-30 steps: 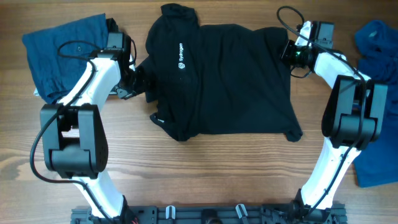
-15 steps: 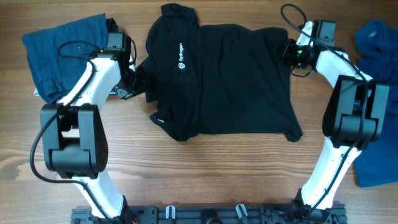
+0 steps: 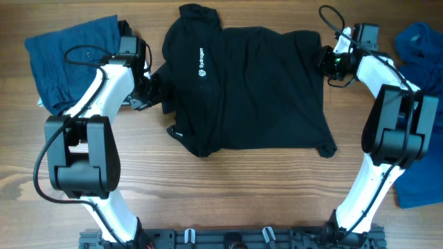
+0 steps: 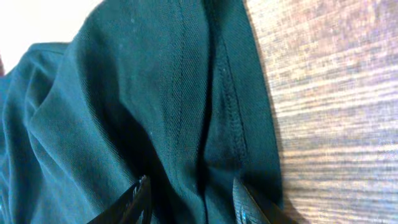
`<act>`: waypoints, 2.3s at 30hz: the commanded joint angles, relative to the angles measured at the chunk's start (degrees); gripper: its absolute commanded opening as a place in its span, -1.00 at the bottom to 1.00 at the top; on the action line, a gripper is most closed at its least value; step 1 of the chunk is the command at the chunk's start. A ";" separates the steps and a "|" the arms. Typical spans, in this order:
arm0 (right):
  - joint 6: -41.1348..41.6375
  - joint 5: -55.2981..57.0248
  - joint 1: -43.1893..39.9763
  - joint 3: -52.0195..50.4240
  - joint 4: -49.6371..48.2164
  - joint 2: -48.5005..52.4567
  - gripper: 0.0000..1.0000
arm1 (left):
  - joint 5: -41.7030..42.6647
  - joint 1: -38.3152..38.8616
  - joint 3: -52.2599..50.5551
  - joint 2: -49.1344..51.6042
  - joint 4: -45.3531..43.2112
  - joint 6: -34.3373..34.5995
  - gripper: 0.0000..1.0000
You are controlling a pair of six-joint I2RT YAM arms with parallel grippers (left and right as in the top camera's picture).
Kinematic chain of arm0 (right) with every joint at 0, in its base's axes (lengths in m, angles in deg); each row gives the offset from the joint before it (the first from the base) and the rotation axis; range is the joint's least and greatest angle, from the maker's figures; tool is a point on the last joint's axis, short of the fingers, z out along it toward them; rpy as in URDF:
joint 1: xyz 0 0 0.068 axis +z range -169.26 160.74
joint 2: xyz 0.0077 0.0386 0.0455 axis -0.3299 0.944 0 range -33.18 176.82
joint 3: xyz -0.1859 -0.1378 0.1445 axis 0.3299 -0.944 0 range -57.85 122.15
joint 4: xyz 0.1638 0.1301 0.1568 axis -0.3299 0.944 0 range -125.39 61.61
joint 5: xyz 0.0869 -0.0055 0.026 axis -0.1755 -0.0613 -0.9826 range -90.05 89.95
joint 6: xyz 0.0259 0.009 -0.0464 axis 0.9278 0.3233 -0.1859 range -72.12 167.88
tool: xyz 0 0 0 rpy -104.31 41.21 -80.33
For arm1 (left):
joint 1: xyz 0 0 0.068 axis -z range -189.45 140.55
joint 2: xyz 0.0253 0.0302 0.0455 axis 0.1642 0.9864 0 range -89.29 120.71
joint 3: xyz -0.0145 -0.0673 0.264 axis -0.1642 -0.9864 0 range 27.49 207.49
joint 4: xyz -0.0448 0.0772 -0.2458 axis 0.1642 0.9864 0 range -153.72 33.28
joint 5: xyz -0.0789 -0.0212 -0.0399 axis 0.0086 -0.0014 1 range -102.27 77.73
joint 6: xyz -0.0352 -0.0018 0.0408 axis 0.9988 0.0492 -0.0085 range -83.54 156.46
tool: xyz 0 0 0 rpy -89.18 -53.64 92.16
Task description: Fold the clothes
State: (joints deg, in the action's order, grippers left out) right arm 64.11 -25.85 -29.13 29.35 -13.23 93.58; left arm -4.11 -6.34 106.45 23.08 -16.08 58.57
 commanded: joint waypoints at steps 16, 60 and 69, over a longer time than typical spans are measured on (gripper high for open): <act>-1.09 -1.42 1.46 -2.67 -4.31 -1.44 -0.15 | -0.79 0.42 -0.33 -0.83 -0.09 -0.94 -0.90; -0.61 3.72 3.21 -3.45 -7.96 0.44 -0.60 | -2.73 0.42 -0.33 -0.83 1.01 -0.94 -0.90; -1.09 4.39 3.54 -3.45 -8.09 0.44 -0.91 | -2.73 0.42 -0.33 -0.83 1.01 -0.94 -0.90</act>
State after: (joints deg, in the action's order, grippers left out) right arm 63.24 -21.39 -25.98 26.59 -21.28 93.56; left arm -6.03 -6.34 106.45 23.08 -15.12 58.57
